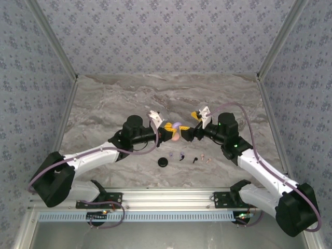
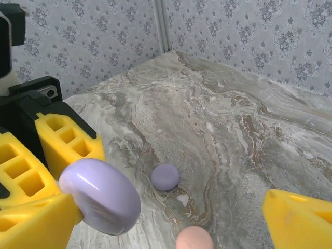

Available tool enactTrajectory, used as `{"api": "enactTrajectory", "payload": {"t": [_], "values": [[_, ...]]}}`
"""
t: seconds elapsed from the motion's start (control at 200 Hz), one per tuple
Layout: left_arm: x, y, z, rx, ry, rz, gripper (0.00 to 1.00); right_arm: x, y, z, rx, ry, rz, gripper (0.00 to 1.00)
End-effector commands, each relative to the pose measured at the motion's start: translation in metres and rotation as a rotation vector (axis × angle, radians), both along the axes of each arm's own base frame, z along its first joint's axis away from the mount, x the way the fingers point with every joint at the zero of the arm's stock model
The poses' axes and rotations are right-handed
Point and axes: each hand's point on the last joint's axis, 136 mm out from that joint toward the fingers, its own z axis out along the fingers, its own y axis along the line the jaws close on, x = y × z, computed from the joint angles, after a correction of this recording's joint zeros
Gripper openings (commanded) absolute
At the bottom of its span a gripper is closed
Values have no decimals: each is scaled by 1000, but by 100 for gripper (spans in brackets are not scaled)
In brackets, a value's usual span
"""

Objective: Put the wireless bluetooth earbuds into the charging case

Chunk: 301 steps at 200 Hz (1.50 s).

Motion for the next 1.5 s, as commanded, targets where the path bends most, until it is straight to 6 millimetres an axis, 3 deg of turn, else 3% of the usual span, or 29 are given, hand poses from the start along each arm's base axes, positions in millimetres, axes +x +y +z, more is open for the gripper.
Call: {"api": "enactTrajectory", "payload": {"t": [0.0, 0.765, 0.959, 1.104, 1.304, 1.499], "values": [[0, -1, 19, -17, -118, -12, 0, 2, 3, -2, 13, 18, -4, 94], [-1, -6, 11, 18, -127, -29, 0, 29, 7, 18, -24, -15, -16, 94], [3, -3, 8, 34, -136, -1, 0, 23, -2, 24, -21, -3, -30, 94], [8, 3, 7, 38, -163, 50, 0, 19, -22, 28, -35, 26, -109, 94], [6, 14, 9, 28, -219, 89, 0, 12, -55, 6, -134, 175, -267, 93], [-2, 24, 21, 20, -267, 88, 0, 1, -75, -35, -176, 458, -394, 86]]}}
